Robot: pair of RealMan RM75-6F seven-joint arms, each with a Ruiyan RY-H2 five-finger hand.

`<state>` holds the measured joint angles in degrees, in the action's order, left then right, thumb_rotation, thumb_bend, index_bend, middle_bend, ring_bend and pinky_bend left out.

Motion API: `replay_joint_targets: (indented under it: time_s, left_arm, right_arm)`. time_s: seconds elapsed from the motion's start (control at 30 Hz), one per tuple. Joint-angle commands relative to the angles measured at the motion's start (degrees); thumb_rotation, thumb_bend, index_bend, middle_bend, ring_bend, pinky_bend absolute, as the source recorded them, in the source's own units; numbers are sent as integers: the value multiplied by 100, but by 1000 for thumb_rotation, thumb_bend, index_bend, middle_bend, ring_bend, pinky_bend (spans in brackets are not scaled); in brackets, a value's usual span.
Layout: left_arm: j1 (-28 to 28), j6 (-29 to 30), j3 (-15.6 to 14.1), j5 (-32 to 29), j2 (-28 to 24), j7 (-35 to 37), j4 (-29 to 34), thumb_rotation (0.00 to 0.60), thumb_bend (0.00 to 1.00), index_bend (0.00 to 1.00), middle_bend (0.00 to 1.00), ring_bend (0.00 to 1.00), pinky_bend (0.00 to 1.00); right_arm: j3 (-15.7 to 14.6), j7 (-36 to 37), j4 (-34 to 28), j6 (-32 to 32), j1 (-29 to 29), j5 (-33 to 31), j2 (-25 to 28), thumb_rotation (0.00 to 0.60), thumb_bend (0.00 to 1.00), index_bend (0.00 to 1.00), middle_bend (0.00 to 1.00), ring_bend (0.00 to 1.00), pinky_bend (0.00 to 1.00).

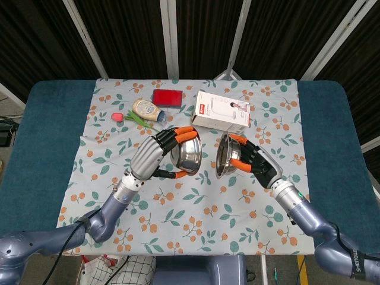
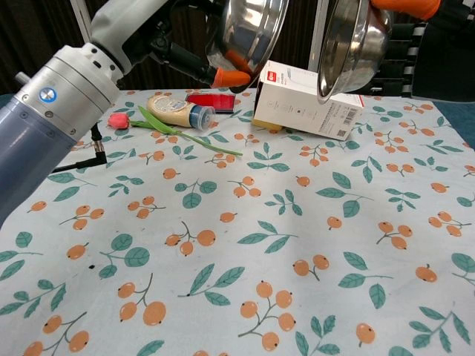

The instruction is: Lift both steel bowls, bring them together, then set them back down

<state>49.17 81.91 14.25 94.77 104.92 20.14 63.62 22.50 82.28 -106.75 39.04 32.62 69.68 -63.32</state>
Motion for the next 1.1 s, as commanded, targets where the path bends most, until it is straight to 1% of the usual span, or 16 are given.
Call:
replay_joint_targets:
  time_s: [0.03, 0.33, 0.57, 1.1]
  left_arm:
    - [125, -14, 14, -12, 204, 163, -291, 600, 392, 467, 682, 538, 696]
    - [424, 163, 7, 110, 670, 614, -931, 600, 392, 471, 684, 540, 696]
    - [536, 234, -31, 101, 890, 847, -1247, 600, 392, 472, 684, 540, 696]
    - [868, 344, -108, 144, 1265, 1209, -2026, 600, 392, 470, 684, 540, 696]
  right_arm:
    - [13, -132, -121, 28, -7, -109, -53, 600, 429, 1000, 880, 970, 1000]
    - [68, -587, -436, 174, -30, -406, -199, 600, 437, 1000, 880, 970, 1000]
    - [145, -752, -618, 188, -103, -498, -161, 600, 440, 1000, 880, 970, 1000]
    - [292, -564, -730, 7, -332, -348, -20, 600, 447, 1000, 880, 970, 1000]
